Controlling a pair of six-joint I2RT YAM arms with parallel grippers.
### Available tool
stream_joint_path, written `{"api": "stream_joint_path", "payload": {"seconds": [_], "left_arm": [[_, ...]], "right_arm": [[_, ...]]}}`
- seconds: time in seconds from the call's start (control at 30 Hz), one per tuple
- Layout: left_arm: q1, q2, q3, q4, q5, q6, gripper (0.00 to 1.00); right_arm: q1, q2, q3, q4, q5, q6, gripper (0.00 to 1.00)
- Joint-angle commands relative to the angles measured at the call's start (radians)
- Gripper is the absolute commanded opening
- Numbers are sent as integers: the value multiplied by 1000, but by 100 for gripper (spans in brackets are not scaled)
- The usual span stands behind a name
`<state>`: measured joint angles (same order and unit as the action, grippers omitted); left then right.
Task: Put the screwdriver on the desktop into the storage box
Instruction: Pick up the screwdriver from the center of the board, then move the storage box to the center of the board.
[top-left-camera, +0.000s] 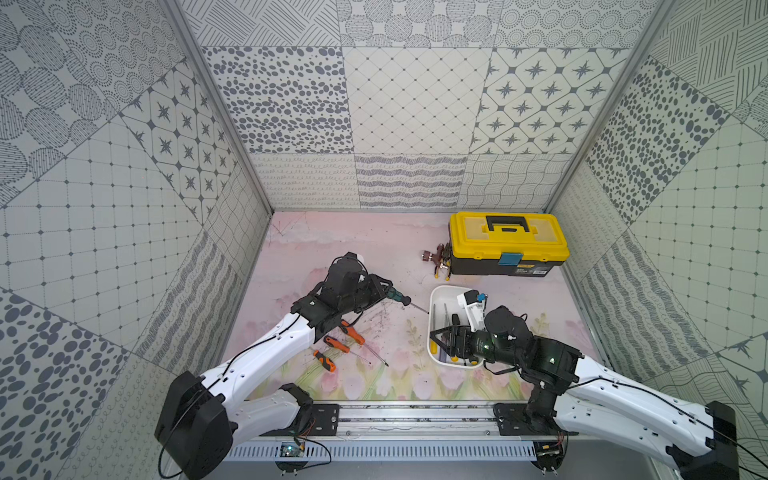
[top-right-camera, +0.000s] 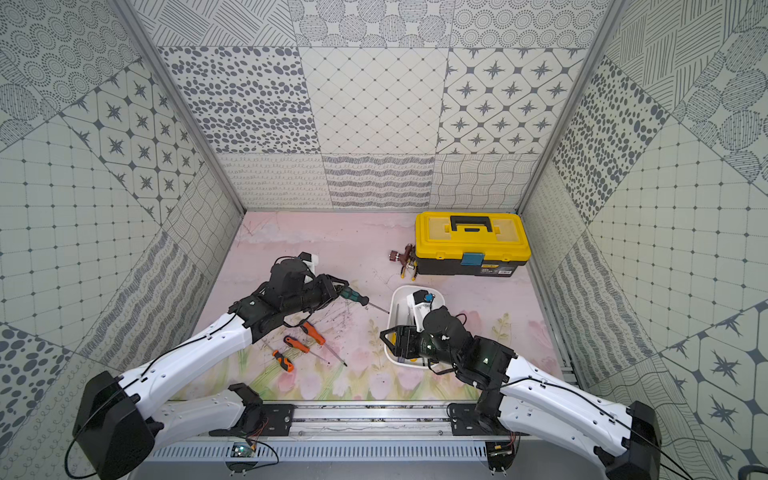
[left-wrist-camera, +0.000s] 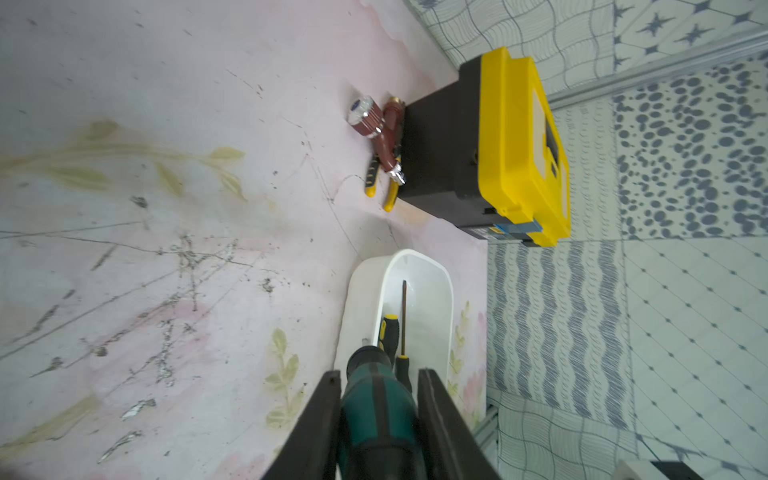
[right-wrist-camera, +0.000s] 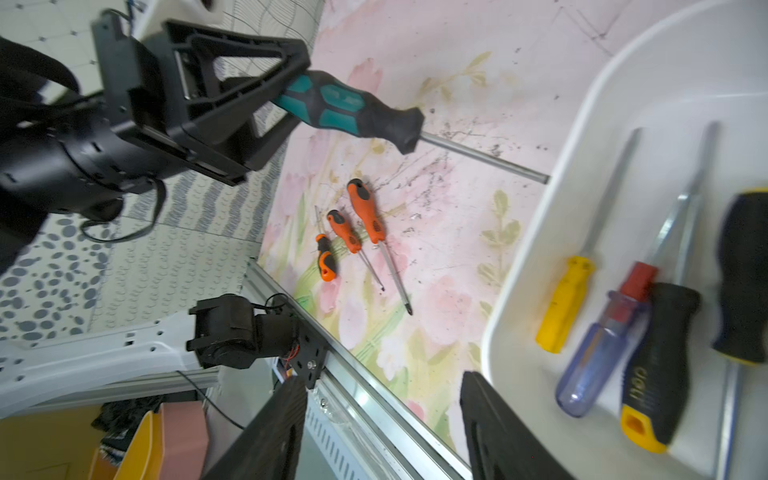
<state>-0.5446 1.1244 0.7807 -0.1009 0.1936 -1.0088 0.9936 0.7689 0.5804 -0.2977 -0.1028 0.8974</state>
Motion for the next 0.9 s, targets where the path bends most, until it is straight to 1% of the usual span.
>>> {"api": "stream_joint_path", "payload": {"seconds": [0.0,0.07,0.1,0.13,0.2,0.3,0.37,0.4,0.47,0.5,0.57,0.63,0.7,0.73,0.87], "left_arm": [[-18,-85,-117,419,342,-107,0],[-20,-104,-163,514,371,-145,0],[-20,-114,-171,529,376,-147,0],[-21,-129,-170,507,365,-134,0],[-21,-162,-158,405,312,-85,0],[-21,-223,-125,214,195,-2,0],[-21,-263,-121,137,122,29,0],[-22,-283,-125,114,91,38,0],[-21,-315,-137,98,65,46,0],[-21,-331,-142,95,59,49,0],[-21,-355,-151,96,57,51,0],[-21,-386,-160,94,45,52,0],[-21,-416,-168,92,38,52,0],[-21,-429,-170,91,38,52,0],[-21,-480,-191,93,57,43,0]], "right_arm": [[4,-8,-34,216,-104,4,67],[4,-1,-59,232,-85,9,67],[4,2,-53,210,-58,9,67],[4,0,-52,199,-46,9,67],[4,-10,-54,197,-46,12,67],[4,-45,-55,164,-10,14,67],[2,-79,-48,95,60,10,67],[-2,-95,-45,26,122,16,68],[-26,-105,-20,-119,257,68,71],[-59,-96,-15,-166,274,89,72],[-136,-54,-22,-172,205,101,72],[-197,33,-7,-172,167,102,71],[-218,128,36,-177,160,72,62],[-219,178,69,-179,161,50,60],[-220,329,174,-182,187,-10,60]]}}
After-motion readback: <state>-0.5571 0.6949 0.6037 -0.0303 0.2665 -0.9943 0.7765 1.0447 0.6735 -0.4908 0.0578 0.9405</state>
